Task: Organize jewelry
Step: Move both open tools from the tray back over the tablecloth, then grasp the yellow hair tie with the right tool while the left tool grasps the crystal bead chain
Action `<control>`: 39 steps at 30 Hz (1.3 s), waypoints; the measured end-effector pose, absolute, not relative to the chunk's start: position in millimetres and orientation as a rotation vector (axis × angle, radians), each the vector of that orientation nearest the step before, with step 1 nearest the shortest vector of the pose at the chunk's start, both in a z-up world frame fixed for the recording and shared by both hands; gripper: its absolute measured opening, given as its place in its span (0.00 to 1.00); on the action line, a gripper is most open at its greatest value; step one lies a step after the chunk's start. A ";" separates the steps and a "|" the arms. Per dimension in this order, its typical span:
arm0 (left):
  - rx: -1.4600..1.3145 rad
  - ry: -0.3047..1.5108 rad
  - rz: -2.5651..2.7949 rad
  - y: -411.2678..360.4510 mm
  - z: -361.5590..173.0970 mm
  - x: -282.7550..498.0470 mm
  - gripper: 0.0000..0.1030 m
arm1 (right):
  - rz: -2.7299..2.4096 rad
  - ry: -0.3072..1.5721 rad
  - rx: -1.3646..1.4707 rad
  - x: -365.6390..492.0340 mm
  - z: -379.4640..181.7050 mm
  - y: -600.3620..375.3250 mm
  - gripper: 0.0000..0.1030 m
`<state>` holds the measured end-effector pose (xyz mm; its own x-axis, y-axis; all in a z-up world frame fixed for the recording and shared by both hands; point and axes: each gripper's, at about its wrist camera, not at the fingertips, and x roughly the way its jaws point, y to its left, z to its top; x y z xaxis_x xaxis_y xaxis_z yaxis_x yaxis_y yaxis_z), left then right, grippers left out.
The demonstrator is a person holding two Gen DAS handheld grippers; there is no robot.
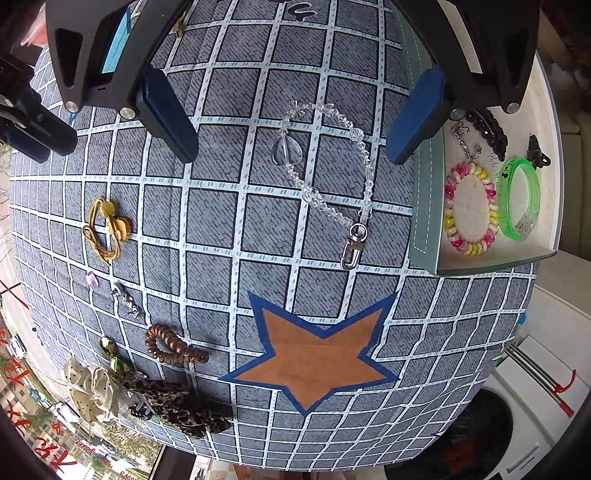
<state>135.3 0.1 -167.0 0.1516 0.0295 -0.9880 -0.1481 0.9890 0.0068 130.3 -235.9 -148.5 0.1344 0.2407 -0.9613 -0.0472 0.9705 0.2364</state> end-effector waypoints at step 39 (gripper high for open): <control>-0.090 1.385 0.034 -13.1 -171.4 148.4 0.11 | 0.303 1.344 0.024 163.6 -160.8 -189.1 0.15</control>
